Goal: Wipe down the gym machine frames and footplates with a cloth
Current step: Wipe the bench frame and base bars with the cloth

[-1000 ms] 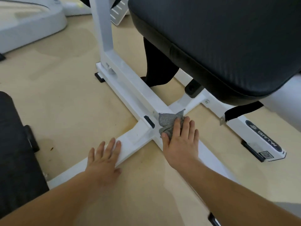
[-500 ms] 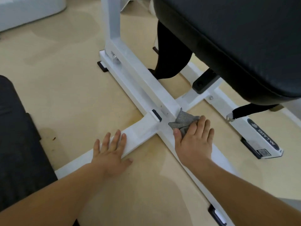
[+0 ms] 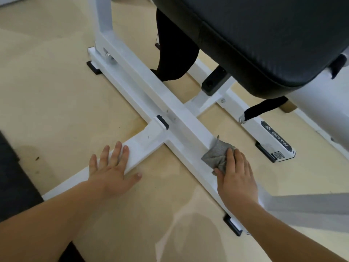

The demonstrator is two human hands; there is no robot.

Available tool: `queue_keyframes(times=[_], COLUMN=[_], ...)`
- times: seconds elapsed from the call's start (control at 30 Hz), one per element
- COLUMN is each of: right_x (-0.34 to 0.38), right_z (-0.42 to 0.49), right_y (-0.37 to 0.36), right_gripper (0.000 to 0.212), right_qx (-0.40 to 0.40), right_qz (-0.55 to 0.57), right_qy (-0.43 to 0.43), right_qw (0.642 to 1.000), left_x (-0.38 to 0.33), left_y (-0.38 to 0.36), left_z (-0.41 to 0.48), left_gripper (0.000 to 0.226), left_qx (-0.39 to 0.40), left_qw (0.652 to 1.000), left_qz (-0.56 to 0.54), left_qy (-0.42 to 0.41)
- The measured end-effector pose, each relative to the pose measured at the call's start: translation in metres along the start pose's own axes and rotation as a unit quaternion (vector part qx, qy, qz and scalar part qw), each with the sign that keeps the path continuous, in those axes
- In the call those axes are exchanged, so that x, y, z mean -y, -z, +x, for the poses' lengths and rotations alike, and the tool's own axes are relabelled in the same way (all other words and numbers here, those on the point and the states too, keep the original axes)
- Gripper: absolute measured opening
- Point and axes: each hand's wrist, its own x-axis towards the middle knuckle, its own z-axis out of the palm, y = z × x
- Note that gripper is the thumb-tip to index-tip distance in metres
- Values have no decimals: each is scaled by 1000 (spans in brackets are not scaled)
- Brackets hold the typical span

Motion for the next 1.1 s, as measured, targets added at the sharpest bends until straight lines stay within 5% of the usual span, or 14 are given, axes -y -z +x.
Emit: queue_keyframes(times=[0.13, 0.33, 0.47, 0.7, 0.87, 1.1], right_x=[37, 105, 71, -24, -4, 9], right_z=[33, 97, 79, -3, 15, 25], right_y=[13, 16, 14, 12, 9, 6], right_gripper=[74, 71, 67, 80, 90, 74], right_qx=[26, -11, -31, 6, -16, -53], right_qz=[-40, -47, 21, 68, 22, 49], right_qy=[-17, 81, 129, 2, -13, 24], right_qw=[999, 996, 991, 998, 1000, 997], left_x=[-4, 0, 2, -2, -3, 0], left_y=[1, 2, 1, 0, -3, -1], left_z=[-1, -3, -2, -1, 0, -2], left_gripper=[100, 101, 103, 105, 107, 123], left_qx=[2, 9, 1, -6, -14, -17], left_qw=[1000, 1000, 1000, 1000, 1000, 1000], left_qz=[2, -2, 9, 15, 11, 9], left_qy=[-3, -2, 9, 14, 10, 9])
